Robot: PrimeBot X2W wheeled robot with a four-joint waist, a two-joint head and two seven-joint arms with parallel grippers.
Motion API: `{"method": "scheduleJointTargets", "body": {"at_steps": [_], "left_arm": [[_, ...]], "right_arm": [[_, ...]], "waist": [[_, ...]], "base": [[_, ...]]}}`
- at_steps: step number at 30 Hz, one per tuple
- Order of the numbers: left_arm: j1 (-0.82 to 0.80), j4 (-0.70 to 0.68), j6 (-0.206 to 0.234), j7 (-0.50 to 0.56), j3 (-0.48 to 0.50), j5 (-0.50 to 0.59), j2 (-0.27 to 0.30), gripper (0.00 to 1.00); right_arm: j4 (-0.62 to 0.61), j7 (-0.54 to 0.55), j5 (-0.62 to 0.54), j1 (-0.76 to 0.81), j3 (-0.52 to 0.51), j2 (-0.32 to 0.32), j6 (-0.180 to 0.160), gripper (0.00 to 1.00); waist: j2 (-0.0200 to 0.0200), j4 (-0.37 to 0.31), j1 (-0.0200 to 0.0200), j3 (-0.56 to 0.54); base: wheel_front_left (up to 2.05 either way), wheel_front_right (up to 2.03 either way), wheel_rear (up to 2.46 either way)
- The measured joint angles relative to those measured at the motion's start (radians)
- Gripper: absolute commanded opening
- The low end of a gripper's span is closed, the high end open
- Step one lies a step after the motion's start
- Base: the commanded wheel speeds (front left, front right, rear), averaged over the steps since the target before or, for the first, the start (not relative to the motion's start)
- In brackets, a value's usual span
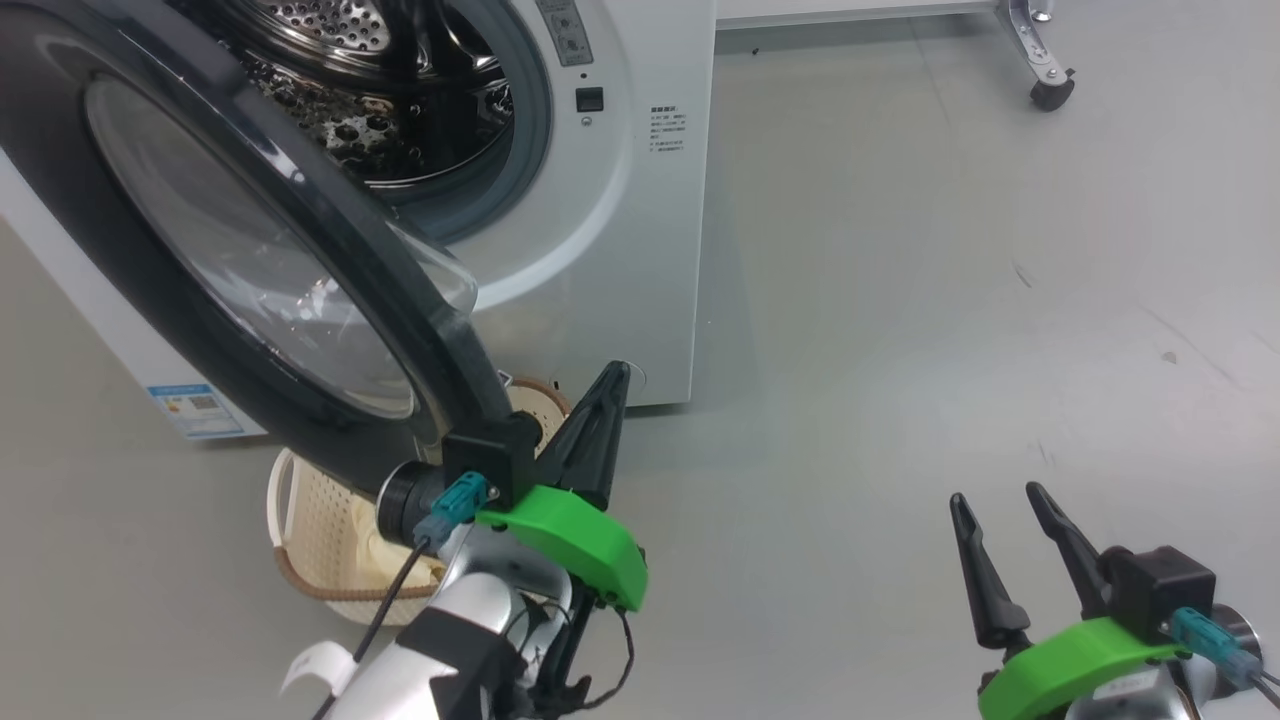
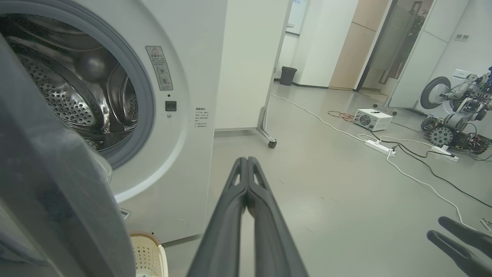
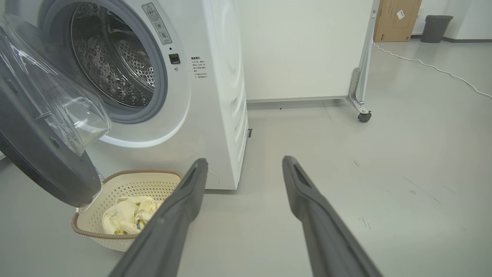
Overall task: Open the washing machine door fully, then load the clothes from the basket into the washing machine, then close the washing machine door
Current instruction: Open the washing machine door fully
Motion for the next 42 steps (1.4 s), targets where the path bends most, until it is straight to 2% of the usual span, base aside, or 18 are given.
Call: {"method": "scheduleJointTargets", "body": {"at_steps": [4, 5, 16, 32, 42], "left_arm": [[-0.036, 0.115, 0.020, -0.033, -0.006, -0.032, 0.000, 0.00], [-0.082, 0.260, 0.037, -0.097, 0.005, -0.060, -0.002, 0.00], [-0.128, 0.405, 0.037, -0.155, 0.029, -0.109, -0.016, 0.00], [-0.130, 0.403, 0.035, -0.175, 0.019, -0.105, -0.032, 0.00], [-0.074, 0.323, 0.038, -0.175, 0.024, -0.070, -0.017, 0.00]], "right_arm": [[0.006, 0.000, 0.000, -0.001, 0.000, 0.000, 0.000, 1.00], [0.011, 0.000, 0.002, -0.001, 0.000, 0.000, 0.000, 1.00], [0.014, 0.000, 0.009, -0.002, -0.001, 0.000, 0.000, 1.00], [0.015, 0.000, 0.010, -0.002, -0.019, 0.000, 0.000, 1.00], [0.016, 0.000, 0.010, -0.003, -0.029, 0.000, 0.000, 1.00]], "waist": [[0.0000, -0.010, 0.0000, 0.004], [0.0000, -0.019, 0.0001, 0.007], [0.0000, -0.013, 0.0001, 0.014], [0.0000, 0.034, 0.0000, 0.029], [0.0000, 0.074, 0.0000, 0.029]], "base": [[0.00, 0.00, 0.00], [0.00, 0.00, 0.00], [0.00, 0.00, 0.00], [0.00, 0.00, 0.00], [0.00, 0.00, 0.00]]}}
